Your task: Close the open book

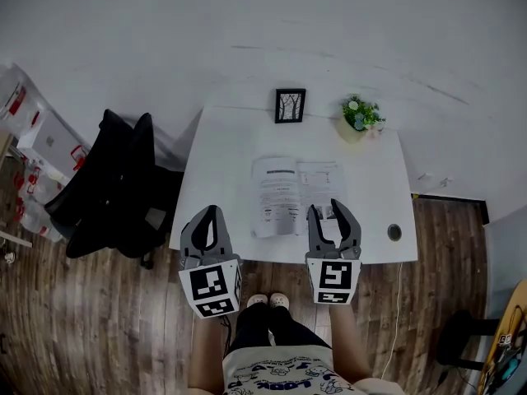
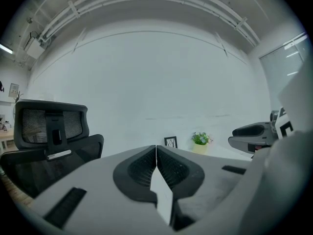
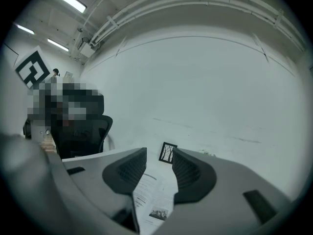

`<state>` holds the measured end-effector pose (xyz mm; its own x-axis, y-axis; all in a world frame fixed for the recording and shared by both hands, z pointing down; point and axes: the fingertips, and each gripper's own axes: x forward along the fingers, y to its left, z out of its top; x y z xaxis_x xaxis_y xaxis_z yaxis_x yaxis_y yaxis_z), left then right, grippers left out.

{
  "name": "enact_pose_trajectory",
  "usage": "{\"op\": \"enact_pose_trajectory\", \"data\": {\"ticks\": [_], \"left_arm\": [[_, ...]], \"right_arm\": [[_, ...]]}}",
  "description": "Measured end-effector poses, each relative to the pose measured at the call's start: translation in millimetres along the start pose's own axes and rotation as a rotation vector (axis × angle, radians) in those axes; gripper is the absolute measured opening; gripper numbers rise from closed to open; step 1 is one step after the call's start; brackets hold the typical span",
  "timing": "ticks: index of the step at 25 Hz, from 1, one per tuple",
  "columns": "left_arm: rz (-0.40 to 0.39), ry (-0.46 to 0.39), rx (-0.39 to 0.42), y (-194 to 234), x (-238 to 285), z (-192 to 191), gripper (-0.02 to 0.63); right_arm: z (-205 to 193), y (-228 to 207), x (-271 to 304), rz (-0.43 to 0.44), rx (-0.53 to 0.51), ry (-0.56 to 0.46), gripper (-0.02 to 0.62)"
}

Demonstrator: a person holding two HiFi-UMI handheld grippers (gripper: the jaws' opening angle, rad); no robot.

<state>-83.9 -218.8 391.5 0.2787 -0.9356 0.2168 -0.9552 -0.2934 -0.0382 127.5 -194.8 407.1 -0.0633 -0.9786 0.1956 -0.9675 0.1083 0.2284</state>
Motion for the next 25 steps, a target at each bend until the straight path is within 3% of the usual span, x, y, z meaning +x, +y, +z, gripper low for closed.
{"op": "enact_pose_trajectory", "data": {"ticks": [14,19,25], "left_arm": [[0.031,0.072,0.001,5,-6,-39,0.023],[0.039,0.085,0.003,7,-7,-49,0.023],[0.036,0.100,0.013,7,-9,-55,0.023]], "right_arm": [[-65,34,10,0.063,-0.341,0.125,0.156],[-88,53,11,0.101,-0.514,0.154,0.156],[-118,73,15,0.165,-0.609,0.188,0.156]]}}
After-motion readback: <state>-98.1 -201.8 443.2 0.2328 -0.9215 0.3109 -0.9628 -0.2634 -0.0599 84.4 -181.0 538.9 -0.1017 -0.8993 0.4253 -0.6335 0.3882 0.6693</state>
